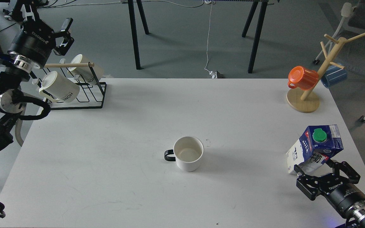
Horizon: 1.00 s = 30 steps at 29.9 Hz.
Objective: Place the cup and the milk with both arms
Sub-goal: 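Bring the right gripper up to the milk carton and grasp it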
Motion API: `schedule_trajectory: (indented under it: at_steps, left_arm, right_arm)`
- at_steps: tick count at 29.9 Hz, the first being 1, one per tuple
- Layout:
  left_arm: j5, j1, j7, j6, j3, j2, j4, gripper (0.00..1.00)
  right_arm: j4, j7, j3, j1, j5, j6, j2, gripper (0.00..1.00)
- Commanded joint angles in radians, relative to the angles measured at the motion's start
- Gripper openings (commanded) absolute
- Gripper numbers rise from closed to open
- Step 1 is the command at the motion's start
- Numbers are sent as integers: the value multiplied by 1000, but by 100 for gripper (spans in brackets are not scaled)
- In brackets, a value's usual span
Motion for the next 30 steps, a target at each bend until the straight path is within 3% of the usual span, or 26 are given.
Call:
schedule_trajectory:
  at_steps: [1,11,19,30]
  left_arm:
    - [0,0,0,0,0,0,0,99]
    - [5,18,0,0,0,0,0,99]
    - [6,22,0,0,0,0,0,99]
    - [6,34,0,0,0,0,0,99]
  right_arm:
    - [-1,10,10,0,0,0,5,99]
    - [-1,36,25,-9,6,0,8,99]
    - [-16,108,33,-11,11,0,8,99]
    - [-19,110,31,-6,8,0,37,99]
